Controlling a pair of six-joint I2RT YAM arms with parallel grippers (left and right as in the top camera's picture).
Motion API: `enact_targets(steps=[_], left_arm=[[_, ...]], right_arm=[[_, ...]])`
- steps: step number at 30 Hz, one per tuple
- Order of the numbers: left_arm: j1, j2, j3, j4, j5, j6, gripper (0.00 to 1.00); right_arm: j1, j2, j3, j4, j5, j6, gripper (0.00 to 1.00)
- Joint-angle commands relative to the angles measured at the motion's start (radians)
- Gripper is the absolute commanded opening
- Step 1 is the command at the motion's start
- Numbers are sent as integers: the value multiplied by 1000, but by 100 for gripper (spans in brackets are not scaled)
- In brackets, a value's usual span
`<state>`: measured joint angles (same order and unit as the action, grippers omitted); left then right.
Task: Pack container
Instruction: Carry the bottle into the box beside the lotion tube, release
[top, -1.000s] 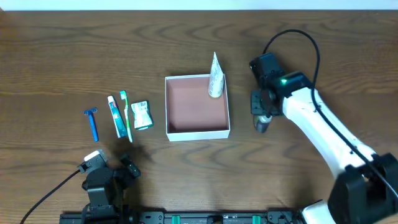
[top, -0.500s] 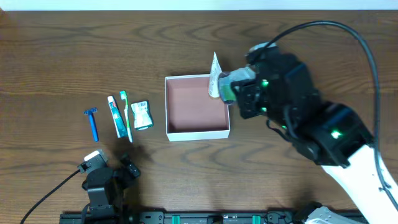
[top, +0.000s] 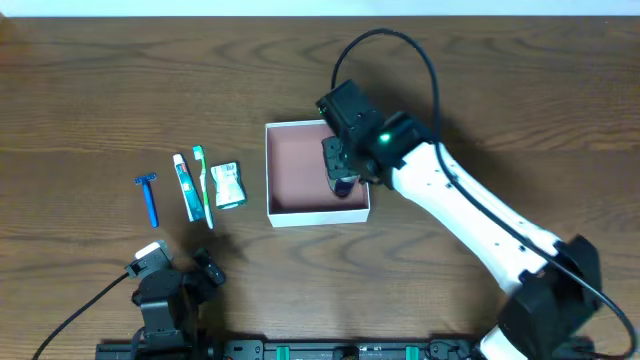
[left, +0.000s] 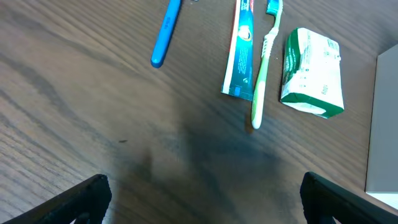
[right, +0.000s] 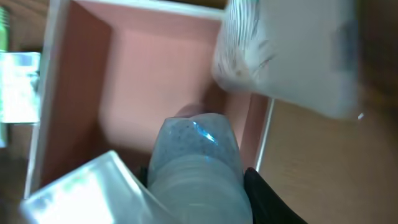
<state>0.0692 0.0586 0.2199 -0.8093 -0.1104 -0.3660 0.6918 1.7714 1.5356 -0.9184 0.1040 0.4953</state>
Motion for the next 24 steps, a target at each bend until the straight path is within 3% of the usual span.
enact_targets(steps=[1,7,11,13,16,21,24], left_arm=[[-3,-7,-24,-34,2,13,98],[-3,-7,-24,-34,2,13,98],[-3,-7,-24,-34,2,13,98],[-3,-7,-24,-34,2,13,98],[-3,-7,-24,-34,2,13,98],[-3,-7,-24,-34,2,13,98],[-3,-7,-24,-34,2,13,98]], right_arm=[[9,9,13,9,12,87,23],[9,66,13,0,57,136,23],[9,94,12,-14,77,140,31],[9,96,12,-13,89,140,39],[9,91,13,-12,102,139,60],[11,50,14,-12,102,86,74],[11,-2,14,-13,102,63,76]])
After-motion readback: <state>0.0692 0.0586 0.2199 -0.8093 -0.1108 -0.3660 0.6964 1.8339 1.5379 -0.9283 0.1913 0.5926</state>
